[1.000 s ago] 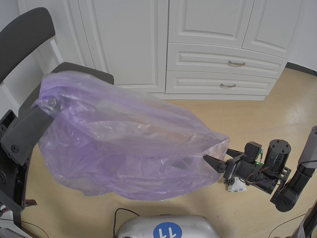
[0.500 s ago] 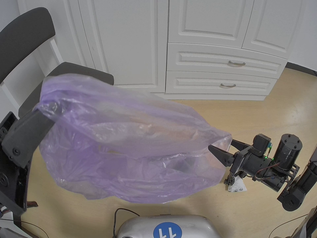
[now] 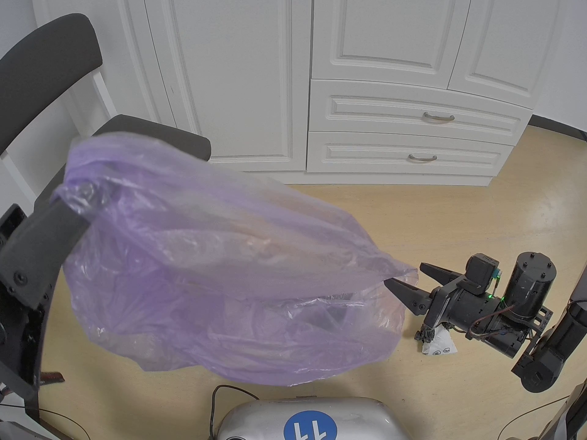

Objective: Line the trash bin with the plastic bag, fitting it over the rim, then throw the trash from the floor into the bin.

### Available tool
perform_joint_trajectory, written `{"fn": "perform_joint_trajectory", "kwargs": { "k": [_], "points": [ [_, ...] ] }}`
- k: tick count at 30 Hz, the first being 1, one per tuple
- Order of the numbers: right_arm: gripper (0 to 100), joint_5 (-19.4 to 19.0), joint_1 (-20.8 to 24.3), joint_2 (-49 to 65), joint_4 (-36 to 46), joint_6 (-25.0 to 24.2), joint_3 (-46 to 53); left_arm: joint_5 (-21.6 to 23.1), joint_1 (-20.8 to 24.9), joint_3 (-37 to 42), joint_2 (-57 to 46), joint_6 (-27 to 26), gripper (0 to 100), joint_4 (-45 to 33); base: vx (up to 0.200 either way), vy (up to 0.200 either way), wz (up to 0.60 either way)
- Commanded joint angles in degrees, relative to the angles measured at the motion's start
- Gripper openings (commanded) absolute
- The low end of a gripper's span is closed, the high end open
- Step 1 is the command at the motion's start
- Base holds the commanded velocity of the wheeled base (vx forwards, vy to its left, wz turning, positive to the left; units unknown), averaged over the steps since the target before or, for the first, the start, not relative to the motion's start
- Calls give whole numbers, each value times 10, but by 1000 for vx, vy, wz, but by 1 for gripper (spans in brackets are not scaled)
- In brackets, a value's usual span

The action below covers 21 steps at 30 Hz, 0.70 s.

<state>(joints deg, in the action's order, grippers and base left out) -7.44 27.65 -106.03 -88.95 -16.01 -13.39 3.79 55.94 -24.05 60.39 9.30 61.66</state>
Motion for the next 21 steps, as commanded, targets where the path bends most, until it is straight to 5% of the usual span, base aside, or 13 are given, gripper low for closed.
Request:
{"fn": "perform_joint_trajectory", "kwargs": {
  "k": [1, 13, 21],
  "points": [
    [100, -1, 9, -7, -10, -1, 3, -1, 2, 1, 2, 1, 0, 11, 0, 0, 0],
    [100, 2, 79, -43, -10, -3, 11, -1, 33, 20, 39, 4, 0, 95, 0, 0, 0],
    [100, 34, 79, -29, -10, -8, -9, -1, 37, 23, 41, 3, 0, 108, 0, 0, 0]
  ]
}}
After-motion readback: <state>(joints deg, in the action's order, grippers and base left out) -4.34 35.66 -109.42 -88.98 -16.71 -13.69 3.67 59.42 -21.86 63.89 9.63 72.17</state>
